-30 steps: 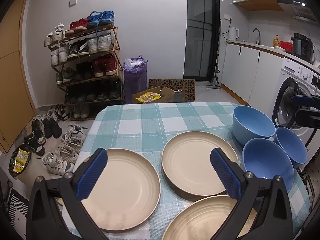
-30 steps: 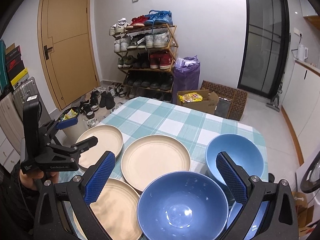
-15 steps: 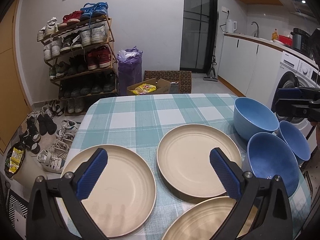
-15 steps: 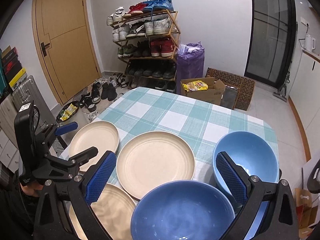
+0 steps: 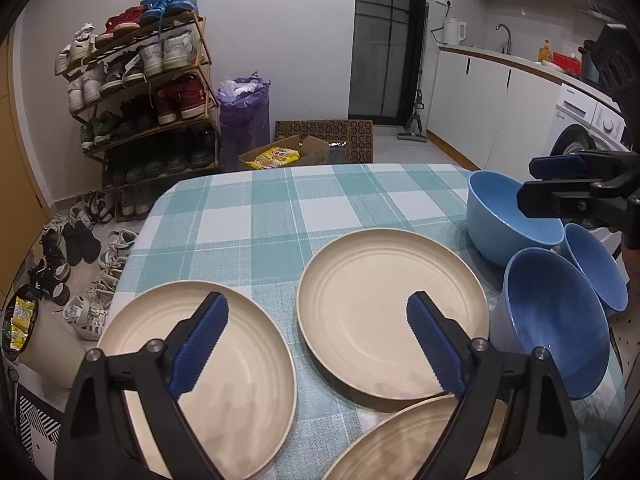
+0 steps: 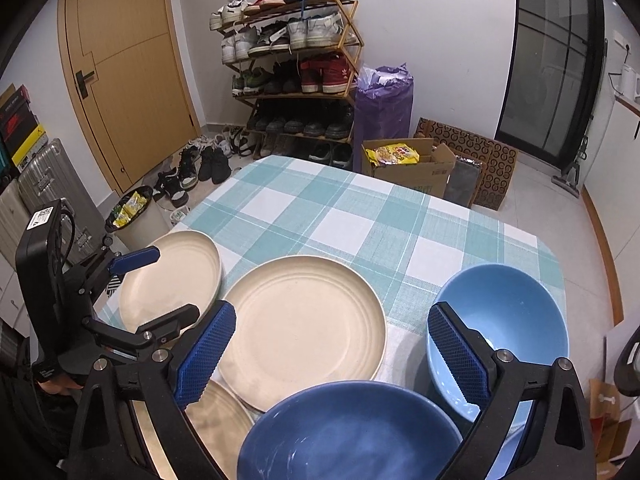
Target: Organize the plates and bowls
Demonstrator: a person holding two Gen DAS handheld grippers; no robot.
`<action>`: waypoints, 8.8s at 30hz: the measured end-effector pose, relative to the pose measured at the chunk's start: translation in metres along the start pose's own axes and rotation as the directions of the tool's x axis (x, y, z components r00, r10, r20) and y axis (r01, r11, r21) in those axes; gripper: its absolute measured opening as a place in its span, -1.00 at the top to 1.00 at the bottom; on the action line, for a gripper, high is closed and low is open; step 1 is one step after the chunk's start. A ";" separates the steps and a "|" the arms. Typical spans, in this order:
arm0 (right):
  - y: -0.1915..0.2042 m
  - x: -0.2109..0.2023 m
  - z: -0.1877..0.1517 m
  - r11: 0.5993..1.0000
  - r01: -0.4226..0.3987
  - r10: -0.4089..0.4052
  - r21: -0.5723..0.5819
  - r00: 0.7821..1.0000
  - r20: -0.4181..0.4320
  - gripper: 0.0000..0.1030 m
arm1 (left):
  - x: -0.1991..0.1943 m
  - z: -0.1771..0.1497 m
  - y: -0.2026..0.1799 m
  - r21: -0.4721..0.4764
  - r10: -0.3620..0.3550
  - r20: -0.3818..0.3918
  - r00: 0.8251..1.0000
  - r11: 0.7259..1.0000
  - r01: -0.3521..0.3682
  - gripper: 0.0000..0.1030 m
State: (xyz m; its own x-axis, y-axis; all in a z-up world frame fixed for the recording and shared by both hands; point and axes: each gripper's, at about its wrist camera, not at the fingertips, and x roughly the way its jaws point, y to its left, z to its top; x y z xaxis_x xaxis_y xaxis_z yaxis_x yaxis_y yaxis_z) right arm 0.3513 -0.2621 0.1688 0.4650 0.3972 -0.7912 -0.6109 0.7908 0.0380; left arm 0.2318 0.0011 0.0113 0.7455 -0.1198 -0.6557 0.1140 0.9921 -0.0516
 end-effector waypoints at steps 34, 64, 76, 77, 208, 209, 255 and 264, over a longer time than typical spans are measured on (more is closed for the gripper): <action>-0.005 0.100 0.002 1.000 0.003 -0.009 -0.021 0.965 -0.264 -0.67 | 0.044 -0.020 -0.014 0.049 -0.061 -0.178 0.982 0.996 0.071 -0.30; -0.003 0.150 -0.005 0.998 0.037 -0.054 -0.047 0.898 -0.436 -0.60 | 0.062 -0.032 -0.013 0.043 -0.073 -0.263 0.962 0.995 0.087 -0.08; -0.002 0.162 -0.005 0.982 0.132 -0.181 -0.133 0.854 -0.488 -0.33 | 0.063 -0.032 -0.014 0.061 -0.056 -0.270 0.961 0.995 0.075 -0.04; -0.002 0.163 -0.005 0.981 0.134 -0.186 -0.139 0.850 -0.493 -0.33 | 0.062 -0.032 -0.014 0.059 -0.056 -0.270 0.961 0.995 0.075 -0.04; 0.020 0.200 0.001 0.985 0.082 -0.159 -0.155 0.789 -0.593 -0.05 | 0.068 -0.038 0.033 -0.045 -0.020 -0.312 0.950 0.999 0.006 0.41; 0.020 0.199 0.000 0.984 0.081 -0.160 -0.157 0.789 -0.594 -0.05 | 0.068 -0.038 0.033 -0.047 -0.023 -0.313 0.949 0.999 0.009 0.41; 0.039 0.127 0.005 0.969 0.137 -0.215 -0.206 0.876 -0.432 0.68 | 0.021 -0.016 0.033 -0.064 0.053 -0.192 0.980 0.996 -0.066 0.45; 0.053 0.099 0.008 0.970 0.126 -0.200 -0.207 0.898 -0.391 0.68 | -0.008 -0.019 0.036 -0.064 0.070 -0.154 0.986 0.995 -0.081 0.45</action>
State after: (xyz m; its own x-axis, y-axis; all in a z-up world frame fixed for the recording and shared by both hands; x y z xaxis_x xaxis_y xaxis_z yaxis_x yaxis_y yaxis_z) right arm 0.3698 -0.1770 0.0969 0.2895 0.0167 -0.9570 -0.6669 0.7208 -0.1891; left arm 0.2172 0.0383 0.0007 0.6419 -0.0430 -0.7656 0.0111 0.9988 -0.0469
